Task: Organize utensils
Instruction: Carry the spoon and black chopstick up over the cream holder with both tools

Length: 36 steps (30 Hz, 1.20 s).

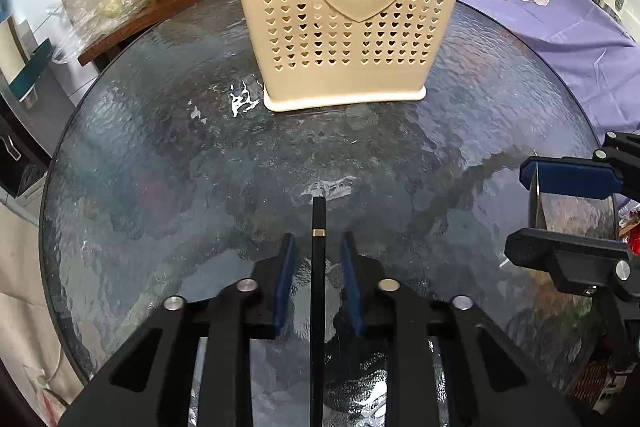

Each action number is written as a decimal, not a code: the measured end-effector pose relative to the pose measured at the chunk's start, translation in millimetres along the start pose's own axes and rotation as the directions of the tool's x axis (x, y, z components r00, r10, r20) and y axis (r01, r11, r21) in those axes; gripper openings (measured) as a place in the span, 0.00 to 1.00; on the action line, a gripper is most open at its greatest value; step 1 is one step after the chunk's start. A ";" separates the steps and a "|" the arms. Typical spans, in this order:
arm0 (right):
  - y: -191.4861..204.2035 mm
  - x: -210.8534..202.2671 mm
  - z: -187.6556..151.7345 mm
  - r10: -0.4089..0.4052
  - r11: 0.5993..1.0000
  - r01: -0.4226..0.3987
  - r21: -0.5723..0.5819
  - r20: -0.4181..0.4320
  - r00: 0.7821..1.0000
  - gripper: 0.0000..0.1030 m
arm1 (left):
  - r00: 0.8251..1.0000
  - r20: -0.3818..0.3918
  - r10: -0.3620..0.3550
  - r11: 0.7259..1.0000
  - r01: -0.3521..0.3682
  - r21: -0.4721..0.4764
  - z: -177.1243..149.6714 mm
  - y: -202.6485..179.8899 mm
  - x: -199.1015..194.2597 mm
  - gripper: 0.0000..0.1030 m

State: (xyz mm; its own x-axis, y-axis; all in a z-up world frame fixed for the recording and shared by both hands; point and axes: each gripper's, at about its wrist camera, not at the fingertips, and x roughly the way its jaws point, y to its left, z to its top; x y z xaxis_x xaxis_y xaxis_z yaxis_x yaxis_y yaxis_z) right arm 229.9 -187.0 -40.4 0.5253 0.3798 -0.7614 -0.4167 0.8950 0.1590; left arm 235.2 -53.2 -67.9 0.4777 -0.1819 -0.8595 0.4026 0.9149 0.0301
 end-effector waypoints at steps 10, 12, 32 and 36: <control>4.6 -11.5 1.5 -0.010 1.000 0.009 0.023 0.059 0.998 0.39 | 0.998 0.059 -0.014 0.998 0.018 -0.065 -0.8 8.4 -13.8 0.07; 4.2 -18.1 2.2 -0.005 1.000 0.002 0.030 0.085 0.996 0.39 | 0.995 0.093 -0.021 0.996 0.029 -0.081 0.1 10.4 -26.1 0.07; 5.6 -66.7 13.7 0.010 0.995 -0.029 0.090 0.208 0.978 0.37 | 0.911 0.411 -0.026 0.984 0.095 -0.148 9.3 19.2 -142.5 0.07; 4.9 -70.6 16.5 0.019 0.995 -0.040 0.095 0.218 0.976 0.37 | 0.906 0.423 -0.037 0.982 0.112 -0.154 10.8 21.9 -147.7 0.07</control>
State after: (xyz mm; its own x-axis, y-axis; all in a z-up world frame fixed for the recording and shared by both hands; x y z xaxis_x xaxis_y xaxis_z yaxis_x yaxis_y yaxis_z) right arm 202.9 -205.6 24.5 0.6663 0.4381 -0.6034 -0.3648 0.8973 0.2487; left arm 181.9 -10.2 65.2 0.7475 -0.3512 -0.5638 0.3287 0.9332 -0.1455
